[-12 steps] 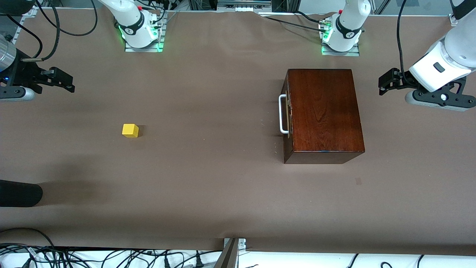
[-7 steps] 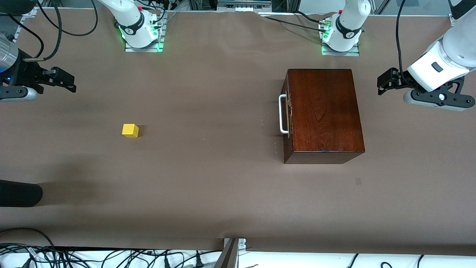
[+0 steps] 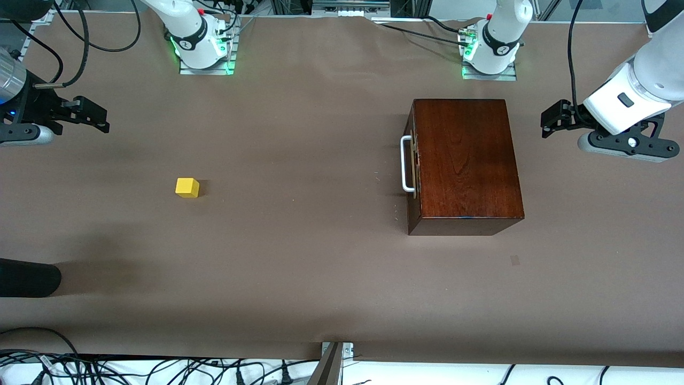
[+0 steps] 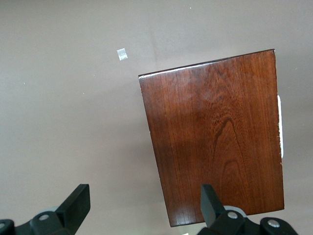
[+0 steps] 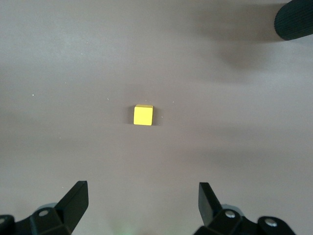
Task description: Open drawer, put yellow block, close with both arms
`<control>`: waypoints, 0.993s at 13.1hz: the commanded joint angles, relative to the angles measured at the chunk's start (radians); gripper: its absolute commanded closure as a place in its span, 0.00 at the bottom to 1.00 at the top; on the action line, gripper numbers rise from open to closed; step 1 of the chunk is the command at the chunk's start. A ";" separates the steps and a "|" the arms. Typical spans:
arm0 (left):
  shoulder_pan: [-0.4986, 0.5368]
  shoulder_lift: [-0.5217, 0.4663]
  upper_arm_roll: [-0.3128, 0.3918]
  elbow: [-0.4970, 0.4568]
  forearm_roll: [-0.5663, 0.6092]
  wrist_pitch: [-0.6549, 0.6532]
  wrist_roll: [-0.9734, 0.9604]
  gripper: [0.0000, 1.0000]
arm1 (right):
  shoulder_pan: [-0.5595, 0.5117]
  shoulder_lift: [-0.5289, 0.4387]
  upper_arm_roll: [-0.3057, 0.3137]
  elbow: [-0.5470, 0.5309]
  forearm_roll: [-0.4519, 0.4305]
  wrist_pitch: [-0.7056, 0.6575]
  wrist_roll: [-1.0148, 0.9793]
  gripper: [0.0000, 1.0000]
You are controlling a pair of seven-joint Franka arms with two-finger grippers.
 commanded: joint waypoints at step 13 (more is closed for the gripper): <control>-0.527 0.269 -0.012 0.032 -0.001 0.142 -0.467 0.00 | 0.007 0.019 -0.003 0.022 -0.003 0.014 -0.006 0.00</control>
